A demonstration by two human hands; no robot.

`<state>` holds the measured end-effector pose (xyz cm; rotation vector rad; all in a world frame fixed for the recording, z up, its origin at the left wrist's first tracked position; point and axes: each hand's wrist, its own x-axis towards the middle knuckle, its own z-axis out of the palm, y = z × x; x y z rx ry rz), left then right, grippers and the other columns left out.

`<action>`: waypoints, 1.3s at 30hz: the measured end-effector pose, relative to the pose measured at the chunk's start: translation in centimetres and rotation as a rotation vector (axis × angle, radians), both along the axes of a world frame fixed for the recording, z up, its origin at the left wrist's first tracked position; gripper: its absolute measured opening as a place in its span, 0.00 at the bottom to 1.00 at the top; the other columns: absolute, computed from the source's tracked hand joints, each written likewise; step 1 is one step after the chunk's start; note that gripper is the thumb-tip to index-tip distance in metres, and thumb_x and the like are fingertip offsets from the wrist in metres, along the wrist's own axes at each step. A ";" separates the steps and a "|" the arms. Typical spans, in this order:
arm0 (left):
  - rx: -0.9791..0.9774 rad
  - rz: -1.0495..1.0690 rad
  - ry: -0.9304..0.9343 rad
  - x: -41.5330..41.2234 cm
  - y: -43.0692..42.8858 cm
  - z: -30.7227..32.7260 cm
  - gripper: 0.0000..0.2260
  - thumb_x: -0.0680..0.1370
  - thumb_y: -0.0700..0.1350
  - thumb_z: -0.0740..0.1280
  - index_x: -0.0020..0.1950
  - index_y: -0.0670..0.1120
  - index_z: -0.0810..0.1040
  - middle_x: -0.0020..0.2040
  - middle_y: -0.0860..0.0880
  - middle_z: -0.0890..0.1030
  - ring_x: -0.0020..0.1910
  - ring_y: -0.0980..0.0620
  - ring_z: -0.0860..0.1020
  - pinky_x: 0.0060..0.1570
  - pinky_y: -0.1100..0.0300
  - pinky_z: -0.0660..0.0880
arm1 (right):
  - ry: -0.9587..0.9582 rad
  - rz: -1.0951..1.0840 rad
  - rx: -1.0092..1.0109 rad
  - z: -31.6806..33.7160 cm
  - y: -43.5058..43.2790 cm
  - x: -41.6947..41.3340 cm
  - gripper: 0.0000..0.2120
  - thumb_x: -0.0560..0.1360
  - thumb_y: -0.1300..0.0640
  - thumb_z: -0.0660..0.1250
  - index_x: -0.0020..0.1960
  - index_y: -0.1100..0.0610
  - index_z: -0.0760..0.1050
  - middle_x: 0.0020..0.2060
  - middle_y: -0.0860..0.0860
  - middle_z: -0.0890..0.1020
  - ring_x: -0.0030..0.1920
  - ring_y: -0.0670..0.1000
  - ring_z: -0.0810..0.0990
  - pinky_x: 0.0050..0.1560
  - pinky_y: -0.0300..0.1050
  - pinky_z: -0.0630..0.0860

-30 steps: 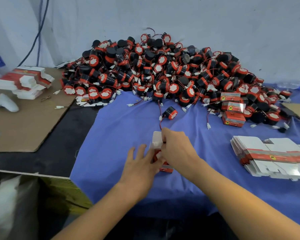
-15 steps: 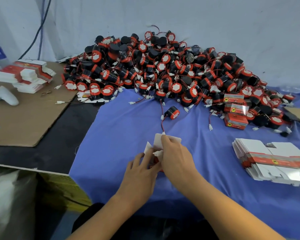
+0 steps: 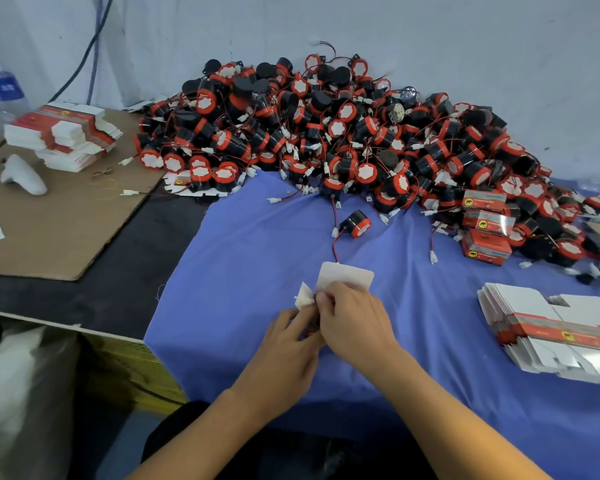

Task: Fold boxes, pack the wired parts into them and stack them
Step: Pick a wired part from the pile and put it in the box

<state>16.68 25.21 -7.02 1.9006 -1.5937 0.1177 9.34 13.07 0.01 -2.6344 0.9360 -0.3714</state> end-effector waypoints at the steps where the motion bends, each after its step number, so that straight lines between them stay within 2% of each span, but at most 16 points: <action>1: -0.003 -0.010 0.009 0.0 0.1 -0.1 0.21 0.76 0.35 0.61 0.65 0.54 0.71 0.72 0.54 0.68 0.54 0.50 0.69 0.56 0.61 0.70 | 0.016 0.013 -0.025 0.0 -0.1 0.0 0.14 0.82 0.53 0.56 0.38 0.52 0.67 0.36 0.47 0.75 0.39 0.54 0.75 0.40 0.47 0.64; 6: -0.085 -0.068 0.090 0.8 0.3 -0.5 0.16 0.78 0.33 0.63 0.62 0.49 0.75 0.70 0.56 0.70 0.55 0.52 0.71 0.54 0.61 0.73 | 0.102 0.072 -0.111 -0.3 0.0 0.1 0.13 0.80 0.52 0.54 0.42 0.50 0.74 0.44 0.44 0.81 0.51 0.50 0.72 0.46 0.47 0.66; 9: -0.260 -0.010 0.300 1.0 0.7 -1.0 0.14 0.77 0.32 0.67 0.59 0.46 0.80 0.67 0.58 0.76 0.62 0.57 0.77 0.59 0.64 0.74 | 0.152 0.085 -0.065 -0.3 -0.1 0.1 0.15 0.79 0.50 0.53 0.42 0.49 0.76 0.47 0.43 0.80 0.54 0.50 0.71 0.48 0.48 0.66; 11: -0.373 0.082 0.391 0.8 1.1 -0.8 0.12 0.77 0.35 0.70 0.57 0.48 0.82 0.62 0.59 0.78 0.61 0.57 0.78 0.59 0.65 0.74 | 0.190 0.117 -0.046 -0.3 -0.3 -0.1 0.15 0.79 0.49 0.54 0.46 0.48 0.78 0.51 0.42 0.80 0.58 0.50 0.70 0.51 0.48 0.67; 13: -0.407 0.145 0.392 0.6 1.2 0.1 0.10 0.78 0.39 0.72 0.56 0.50 0.79 0.58 0.58 0.77 0.57 0.56 0.79 0.56 0.65 0.76 | 0.239 0.154 -0.082 -0.4 -0.4 -0.4 0.14 0.79 0.48 0.55 0.52 0.47 0.80 0.57 0.41 0.78 0.62 0.50 0.69 0.54 0.49 0.68; 16: -0.268 0.188 0.255 0.8 0.7 1.7 0.09 0.80 0.43 0.70 0.60 0.49 0.77 0.57 0.54 0.75 0.54 0.56 0.76 0.52 0.59 0.77 | 0.283 0.223 -0.148 -0.5 -0.5 -0.7 0.16 0.80 0.48 0.54 0.59 0.45 0.79 0.62 0.42 0.76 0.65 0.51 0.68 0.56 0.47 0.66; 19: -0.149 0.225 0.102 1.1 0.4 2.7 0.08 0.80 0.44 0.69 0.58 0.48 0.81 0.57 0.48 0.76 0.51 0.49 0.76 0.44 0.52 0.78 | 0.248 0.270 -0.144 -0.4 -0.9 -1.0 0.15 0.80 0.51 0.55 0.58 0.47 0.79 0.61 0.43 0.77 0.63 0.52 0.70 0.54 0.46 0.68; 23: -0.015 0.265 -0.069 1.2 0.5 3.4 0.06 0.77 0.43 0.71 0.53 0.48 0.83 0.59 0.47 0.78 0.53 0.44 0.78 0.40 0.52 0.78 | -0.018 0.188 -0.007 -0.2 -0.9 -1.6 0.07 0.75 0.57 0.61 0.53 0.51 0.74 0.50 0.43 0.80 0.46 0.54 0.78 0.44 0.51 0.73; 25: 0.036 0.280 -0.133 1.0 0.4 3.7 0.03 0.78 0.46 0.69 0.48 0.49 0.82 0.55 0.49 0.78 0.51 0.46 0.77 0.41 0.52 0.77 | -0.043 0.172 -0.015 -0.7 -1.0 -1.9 0.04 0.76 0.58 0.62 0.50 0.53 0.71 0.47 0.45 0.80 0.42 0.57 0.77 0.41 0.51 0.70; 27: 0.108 0.284 -0.140 0.6 0.2 3.9 0.07 0.80 0.49 0.65 0.45 0.50 0.80 0.48 0.52 0.75 0.48 0.48 0.75 0.39 0.54 0.74 | -0.066 0.178 -0.020 -1.2 -1.2 -2.4 0.02 0.77 0.58 0.63 0.50 0.53 0.73 0.46 0.47 0.79 0.42 0.57 0.77 0.44 0.53 0.72; 29: 0.167 0.332 -0.035 0.4 -0.4 4.1 0.10 0.80 0.51 0.62 0.44 0.50 0.79 0.43 0.54 0.72 0.46 0.50 0.73 0.37 0.54 0.74 | -0.206 0.164 -0.004 -1.9 -1.2 -2.8 0.06 0.76 0.60 0.66 0.52 0.54 0.75 0.51 0.47 0.78 0.47 0.54 0.77 0.50 0.54 0.74; 32: 0.121 0.399 0.286 0.3 -1.8 4.5 0.06 0.77 0.48 0.66 0.42 0.50 0.81 0.44 0.55 0.71 0.44 0.54 0.74 0.37 0.60 0.73 | -0.474 0.018 -0.084 -3.1 -0.5 -3.5 0.18 0.73 0.58 0.73 0.60 0.51 0.74 0.62 0.47 0.73 0.63 0.49 0.71 0.64 0.45 0.69; 33: 0.044 0.422 0.440 0.1 -2.2 4.6 0.04 0.75 0.43 0.68 0.44 0.52 0.81 0.46 0.57 0.72 0.44 0.57 0.75 0.39 0.64 0.74 | -0.558 -0.052 0.003 -3.4 -0.3 -3.7 0.22 0.72 0.57 0.75 0.62 0.47 0.72 0.63 0.45 0.71 0.65 0.47 0.70 0.65 0.40 0.68; 36: -0.288 0.519 0.979 -1.1 -3.4 4.5 0.21 0.70 0.33 0.71 0.51 0.55 0.70 0.53 0.56 0.73 0.45 0.61 0.80 0.40 0.60 0.80 | -0.764 -0.184 0.489 -4.1 0.1 -3.6 0.30 0.69 0.57 0.79 0.57 0.33 0.65 0.54 0.40 0.75 0.55 0.40 0.78 0.50 0.30 0.76; 37: -0.363 0.535 1.159 -1.5 -3.6 4.4 0.23 0.70 0.32 0.71 0.51 0.56 0.68 0.55 0.54 0.73 0.46 0.60 0.80 0.40 0.59 0.80 | -0.775 -0.197 0.531 -4.5 0.0 -3.6 0.28 0.69 0.56 0.79 0.55 0.33 0.66 0.52 0.38 0.77 0.53 0.40 0.80 0.48 0.32 0.78; 39: -0.408 0.537 1.394 -1.7 -4.3 3.7 0.24 0.71 0.31 0.71 0.53 0.55 0.67 0.55 0.50 0.77 0.49 0.55 0.82 0.42 0.58 0.80 | -0.733 -0.192 0.504 -5.1 -0.3 -3.7 0.20 0.70 0.51 0.78 0.53 0.37 0.70 0.52 0.38 0.78 0.54 0.41 0.81 0.52 0.41 0.81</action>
